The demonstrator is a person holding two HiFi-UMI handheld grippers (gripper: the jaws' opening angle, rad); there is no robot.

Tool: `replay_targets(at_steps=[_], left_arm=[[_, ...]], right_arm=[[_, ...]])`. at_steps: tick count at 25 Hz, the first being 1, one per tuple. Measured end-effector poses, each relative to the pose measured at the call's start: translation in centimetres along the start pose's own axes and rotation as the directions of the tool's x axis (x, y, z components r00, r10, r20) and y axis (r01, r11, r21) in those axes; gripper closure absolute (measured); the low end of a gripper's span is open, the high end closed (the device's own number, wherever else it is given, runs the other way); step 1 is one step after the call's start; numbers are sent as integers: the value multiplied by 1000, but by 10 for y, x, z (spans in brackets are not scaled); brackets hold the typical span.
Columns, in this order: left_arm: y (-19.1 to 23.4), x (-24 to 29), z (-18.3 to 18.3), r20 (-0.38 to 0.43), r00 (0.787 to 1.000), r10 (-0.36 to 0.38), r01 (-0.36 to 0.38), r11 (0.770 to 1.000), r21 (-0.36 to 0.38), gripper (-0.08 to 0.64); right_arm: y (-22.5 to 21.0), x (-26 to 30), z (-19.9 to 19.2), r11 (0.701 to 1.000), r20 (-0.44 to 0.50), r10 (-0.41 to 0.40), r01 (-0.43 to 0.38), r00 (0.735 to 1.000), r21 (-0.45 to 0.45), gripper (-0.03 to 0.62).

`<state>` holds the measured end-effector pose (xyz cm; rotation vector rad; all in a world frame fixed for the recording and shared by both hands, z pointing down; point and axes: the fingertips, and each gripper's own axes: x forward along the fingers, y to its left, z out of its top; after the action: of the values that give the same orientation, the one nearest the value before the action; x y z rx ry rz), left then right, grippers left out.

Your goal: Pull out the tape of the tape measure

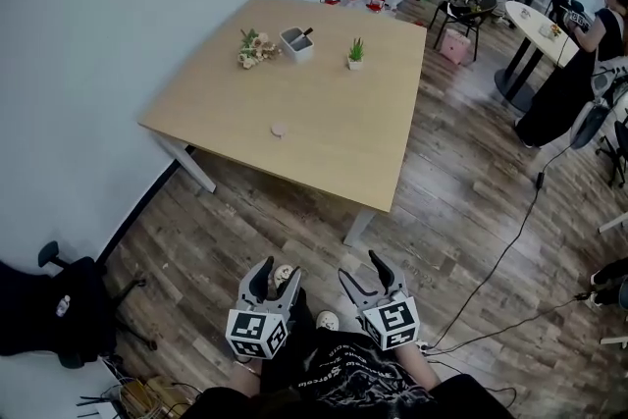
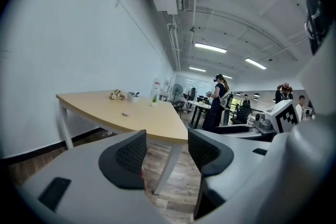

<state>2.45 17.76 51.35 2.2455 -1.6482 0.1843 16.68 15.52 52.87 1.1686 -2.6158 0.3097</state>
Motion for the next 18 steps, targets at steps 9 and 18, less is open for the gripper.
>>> replay_targets(at_steps=[9,18], left_arm=[[49,57,20,6,1000,-5,5,1000,-4,307],[154,124,64,-14,1000,-4,4,1000,-10,307]], right_arm=[[-22,62,19,1000,-6,-26,26,1000,7,290],[-35,168,56,998,-42,-60,61,997,15,290]])
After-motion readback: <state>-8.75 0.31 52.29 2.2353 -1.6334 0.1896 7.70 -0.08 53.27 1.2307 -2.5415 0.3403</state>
